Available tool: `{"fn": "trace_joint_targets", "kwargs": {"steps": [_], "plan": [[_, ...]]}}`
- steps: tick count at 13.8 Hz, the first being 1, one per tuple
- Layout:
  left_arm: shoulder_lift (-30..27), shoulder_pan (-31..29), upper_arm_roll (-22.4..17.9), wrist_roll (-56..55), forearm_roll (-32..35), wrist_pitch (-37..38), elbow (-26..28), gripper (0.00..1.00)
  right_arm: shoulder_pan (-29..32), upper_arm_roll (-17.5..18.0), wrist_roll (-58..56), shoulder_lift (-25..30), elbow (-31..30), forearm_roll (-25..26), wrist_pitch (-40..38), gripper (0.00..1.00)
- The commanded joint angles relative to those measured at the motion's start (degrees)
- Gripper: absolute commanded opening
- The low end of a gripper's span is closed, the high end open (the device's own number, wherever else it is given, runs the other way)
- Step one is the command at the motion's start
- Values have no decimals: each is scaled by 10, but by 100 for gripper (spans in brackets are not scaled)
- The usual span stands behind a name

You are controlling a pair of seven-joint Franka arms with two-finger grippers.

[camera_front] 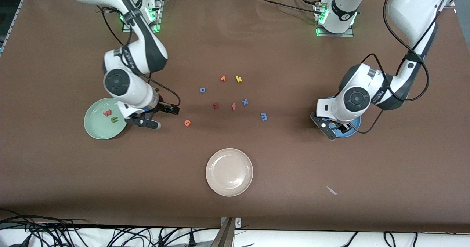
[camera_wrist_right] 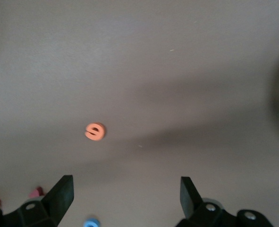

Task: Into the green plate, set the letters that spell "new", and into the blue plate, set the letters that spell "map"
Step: 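Grasp the orange e with the right gripper while the left gripper grasps E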

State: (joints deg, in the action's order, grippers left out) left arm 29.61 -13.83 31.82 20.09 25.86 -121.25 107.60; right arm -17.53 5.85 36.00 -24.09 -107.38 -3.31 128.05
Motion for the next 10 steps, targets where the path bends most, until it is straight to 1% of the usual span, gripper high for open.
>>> {"fn": "trace_joint_targets", "kwargs": {"steps": [1,3,4,6,7,10], "plan": [[-6,15,31,-110,-8,11,-15,100,-17,-3,44,-31,9,-9,48,100],[7,51,32,-206,-12,11,-35,100,-25,-3,51,-58,12,-9,88,100],[25,68,32,-256,-13,11,-55,100,-25,-3,57,-67,13,-9,99,100],[59,100,32,-360,-26,11,-91,100,-27,-3,77,-85,23,-6,106,100],[73,121,31,-431,-27,11,-107,100,-36,-4,83,-96,31,-4,106,100],[108,166,29,-598,-27,9,-144,100,-42,-4,100,-114,50,0,106,99]]}}
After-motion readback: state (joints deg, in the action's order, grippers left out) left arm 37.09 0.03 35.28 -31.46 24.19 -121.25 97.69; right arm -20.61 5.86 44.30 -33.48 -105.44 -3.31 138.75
